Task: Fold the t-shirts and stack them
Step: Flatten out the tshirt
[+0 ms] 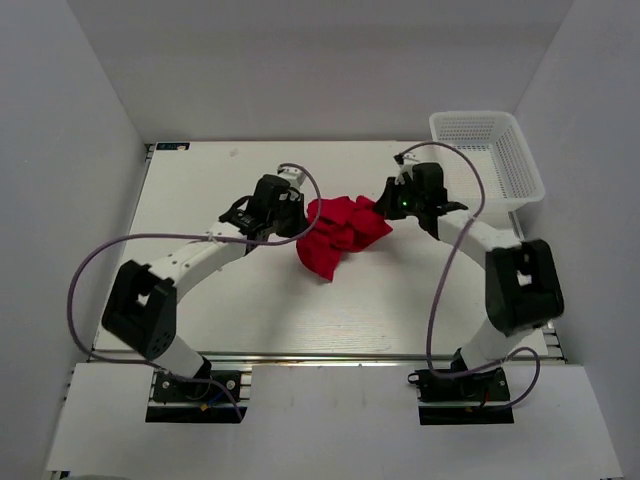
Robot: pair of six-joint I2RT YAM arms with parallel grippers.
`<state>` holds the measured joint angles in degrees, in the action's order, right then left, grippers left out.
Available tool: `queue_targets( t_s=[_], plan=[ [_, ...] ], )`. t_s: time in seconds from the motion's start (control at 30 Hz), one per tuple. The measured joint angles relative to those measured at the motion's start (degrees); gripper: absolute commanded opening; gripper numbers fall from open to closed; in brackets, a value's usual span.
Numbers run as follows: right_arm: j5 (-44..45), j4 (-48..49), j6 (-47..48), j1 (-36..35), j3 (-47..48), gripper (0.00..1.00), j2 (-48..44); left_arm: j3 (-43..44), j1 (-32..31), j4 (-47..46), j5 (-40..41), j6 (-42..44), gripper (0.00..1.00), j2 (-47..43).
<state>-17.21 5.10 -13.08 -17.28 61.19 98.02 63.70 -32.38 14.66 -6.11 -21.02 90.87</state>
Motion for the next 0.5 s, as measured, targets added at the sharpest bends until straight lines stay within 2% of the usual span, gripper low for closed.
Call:
queue_targets(
  t_s=[0.23,0.5],
  plan=[
    [10.86,-0.90,-2.56,0.24,-1.42,0.00,-21.81,0.57,-0.07,5.46,14.16,2.08,0.00,-14.75],
    [22.40,-5.51,-3.17,0.33,-0.92,0.00,-39.47,4.92,-0.07,11.43,28.22,4.11,0.00,-26.32]
  ],
)
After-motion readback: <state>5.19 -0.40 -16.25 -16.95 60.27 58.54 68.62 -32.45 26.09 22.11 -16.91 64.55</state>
